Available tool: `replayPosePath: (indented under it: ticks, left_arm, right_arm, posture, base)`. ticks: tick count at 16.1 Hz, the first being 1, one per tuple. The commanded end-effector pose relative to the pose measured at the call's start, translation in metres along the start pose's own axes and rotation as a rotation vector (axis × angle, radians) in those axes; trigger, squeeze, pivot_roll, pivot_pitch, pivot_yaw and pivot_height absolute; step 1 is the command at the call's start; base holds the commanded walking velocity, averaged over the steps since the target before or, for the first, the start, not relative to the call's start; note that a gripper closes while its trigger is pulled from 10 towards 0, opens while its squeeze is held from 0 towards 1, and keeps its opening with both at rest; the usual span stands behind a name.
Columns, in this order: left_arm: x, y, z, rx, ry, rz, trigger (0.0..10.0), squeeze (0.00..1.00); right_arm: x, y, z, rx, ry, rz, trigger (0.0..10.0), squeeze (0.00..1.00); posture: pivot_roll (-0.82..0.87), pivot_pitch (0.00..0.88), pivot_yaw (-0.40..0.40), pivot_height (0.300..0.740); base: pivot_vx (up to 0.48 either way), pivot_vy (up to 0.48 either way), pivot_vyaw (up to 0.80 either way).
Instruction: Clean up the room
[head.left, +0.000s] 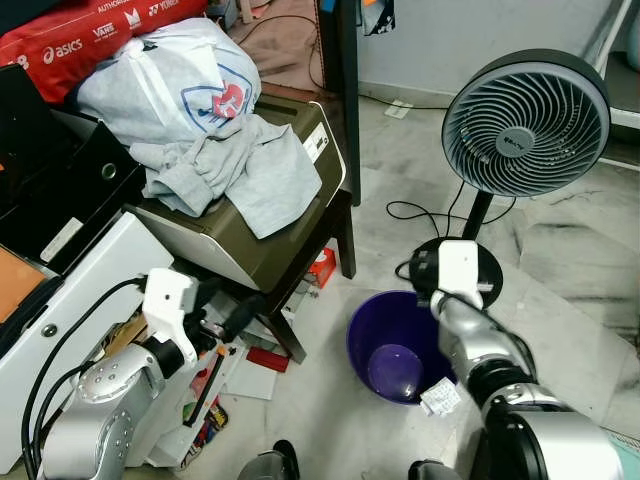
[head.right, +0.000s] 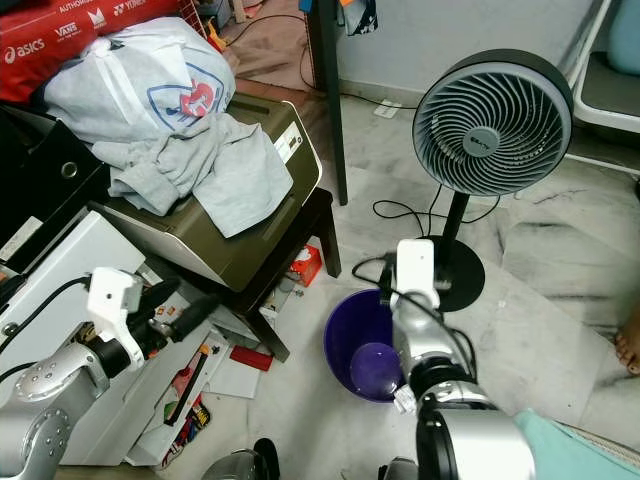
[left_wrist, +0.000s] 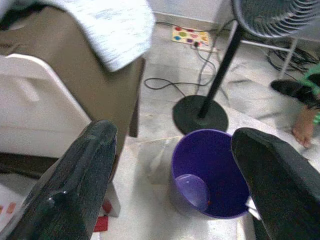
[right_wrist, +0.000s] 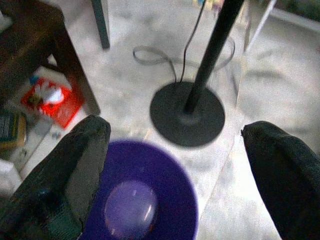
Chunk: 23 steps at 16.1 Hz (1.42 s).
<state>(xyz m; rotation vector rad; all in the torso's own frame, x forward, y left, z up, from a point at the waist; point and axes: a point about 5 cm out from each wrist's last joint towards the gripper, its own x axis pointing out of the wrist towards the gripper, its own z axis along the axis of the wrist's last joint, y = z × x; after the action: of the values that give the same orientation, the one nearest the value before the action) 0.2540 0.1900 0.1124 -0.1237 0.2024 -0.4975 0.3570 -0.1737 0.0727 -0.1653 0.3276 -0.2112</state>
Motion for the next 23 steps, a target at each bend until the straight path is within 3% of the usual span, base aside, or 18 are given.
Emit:
replayPosePath:
  ticks: [1,5,7,13,17,23]
  left_arm:
    - [-0.003,0.009,0.001,-0.013,-0.020,0.056,10.0,0.00]
    - [-0.001,0.015,0.007,-0.068,-0.094,0.164,10.0,0.00]
    - [-0.003,0.017,0.009,-0.098,-0.128,0.225,10.0,0.00]
    - [-0.001,0.017,0.010,-0.152,-0.171,0.303,10.0,0.00]
    - [-0.006,0.014,0.005,-0.182,-0.175,0.338,10.0,0.00]
    - [-0.002,0.010,0.002,-0.182,-0.172,0.345,10.0,0.00]
  right_arm:
    - [-0.002,0.004,0.001,-0.004,-0.029,0.026,10.0,0.00]
    - [-0.015,-0.002,0.012,-0.003,-0.136,0.037,10.0,0.00]
    - [-0.031,-0.006,0.012,-0.003,-0.179,0.038,10.0,0.00]
    - [-0.070,-0.023,0.009,-0.017,-0.193,0.028,10.0,0.00]
    - [-0.082,-0.024,0.012,-0.029,-0.210,0.035,10.0,0.00]
    - [-0.086,-0.023,0.018,-0.049,-0.215,0.053,10.0,0.00]
  posture:
    - [-0.07,0.173,0.122,0.740]
    - [-0.09,0.165,0.117,0.740]
    - [-0.10,0.160,0.120,0.740]
    - [-0.13,0.144,0.124,0.740]
    - [-0.13,0.139,0.127,0.740]
    - [-0.14,0.121,0.111,0.740]
  base:
    - [0.000,0.000,0.00]
    - [0.000,0.000,0.00]
    - [0.000,0.000,0.00]
    - [0.000,0.000,0.00]
    - [0.000,0.000,0.00]
    - [0.000,0.000,0.74]
